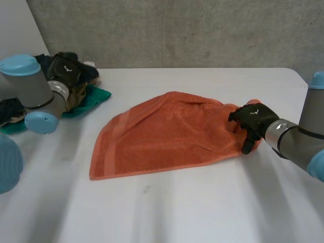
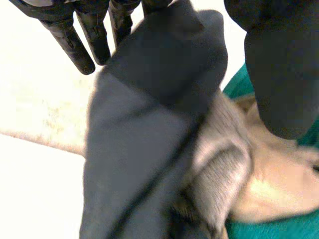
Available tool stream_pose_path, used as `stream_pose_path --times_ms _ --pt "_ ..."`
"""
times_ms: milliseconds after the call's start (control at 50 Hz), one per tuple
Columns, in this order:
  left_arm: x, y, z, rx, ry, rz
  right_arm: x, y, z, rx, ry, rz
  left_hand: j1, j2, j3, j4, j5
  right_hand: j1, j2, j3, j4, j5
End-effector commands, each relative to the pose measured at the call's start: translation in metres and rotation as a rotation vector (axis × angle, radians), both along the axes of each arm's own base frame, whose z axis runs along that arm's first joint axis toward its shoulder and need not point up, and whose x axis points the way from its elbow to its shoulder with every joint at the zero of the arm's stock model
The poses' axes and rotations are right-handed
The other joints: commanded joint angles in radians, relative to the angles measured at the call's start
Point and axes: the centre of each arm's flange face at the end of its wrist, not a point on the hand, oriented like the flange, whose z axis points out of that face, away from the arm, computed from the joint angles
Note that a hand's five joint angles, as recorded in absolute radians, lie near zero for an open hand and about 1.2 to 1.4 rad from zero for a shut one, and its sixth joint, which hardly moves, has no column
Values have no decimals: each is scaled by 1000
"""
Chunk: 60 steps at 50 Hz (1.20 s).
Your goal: Fold the laundry.
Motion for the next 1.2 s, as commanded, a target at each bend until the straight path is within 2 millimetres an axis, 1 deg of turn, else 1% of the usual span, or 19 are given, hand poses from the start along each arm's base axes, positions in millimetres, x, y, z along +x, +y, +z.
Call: stream_pose_path --times_ms 20,60,80,140,160,220,240,280,300,360,380,440,460,540,760,860,980,1080,1200 --pt "-17 58 21 121 10 -103 -1 0 14 -29 -10 -1 -27 -28 -32 -11 -48 -99 -112 -104 -92 -76" --pt "-18 76 26 168 14 -127 -1 0 19 -39 -7 1 -27 -28 -32 -11 -48 -99 -112 -104 -92 -76" --pt "-20 95 31 221 21 -155 -2 0 21 -43 -1 2 -27 -28 -32 -11 -48 -99 -112 -104 -92 -76" --pt "-24 129 36 317 35 -208 -3 1 23 -44 10 7 -27 -28 -32 -11 -48 -99 -112 -104 -92 -76" --pt "-26 152 40 380 46 -244 -2 2 22 -41 19 16 3 1 -2 19 -18 -99 -112 -104 -92 -76" --pt "-28 185 40 480 77 -289 -3 3 20 -30 33 22 88 87 83 104 67 -97 -109 -101 -89 -73" --pt "-29 204 38 547 114 -306 -2 5 19 -22 39 27 176 174 170 191 154 -97 -109 -101 -89 -73" --pt "-28 220 33 604 144 -314 -2 6 17 -15 45 32 220 219 215 236 199 -97 -109 -101 -89 -73" --pt "-29 233 24 657 169 -319 -2 8 14 -6 50 35 232 230 227 248 211 -97 -109 -101 -89 -73" --pt "-32 248 10 712 188 -329 -2 9 11 3 55 38 232 231 227 248 211 -94 -106 -98 -86 -70" --pt "-34 253 1 723 191 -331 -2 10 10 7 54 41 232 231 227 248 211 -88 -100 -92 -80 -64" --pt "-40 253 -12 684 189 -336 -2 11 8 11 54 46 232 231 227 248 211 -88 -100 -92 -80 -64" --pt "-43 249 -20 647 187 -324 -2 12 8 15 50 48 232 231 227 248 211 -85 -97 -89 -78 -61" --pt "-49 240 -36 568 170 -263 -1 15 5 28 47 56 232 231 227 248 211 -79 -91 -83 -72 -55" --pt "-63 240 -66 547 134 -235 0 18 -2 20 49 61 235 234 230 251 214 -76 -88 -81 -69 -53" --pt "-64 236 -71 545 134 -231 0 19 -4 17 49 61 250 248 245 266 229 -70 -82 -75 -63 -47" --pt "-67 220 -72 489 132 -223 3 21 -5 15 48 71 382 380 377 398 361 -44 -56 -48 -36 -20" --pt "-71 212 -76 467 115 -226 5 24 -6 6 48 79 408 407 403 424 387 -44 -56 -48 -36 -20" --pt "-73 205 -70 433 116 -215 6 26 -7 8 48 83 458 457 453 474 437 -41 -53 -45 -33 -17"
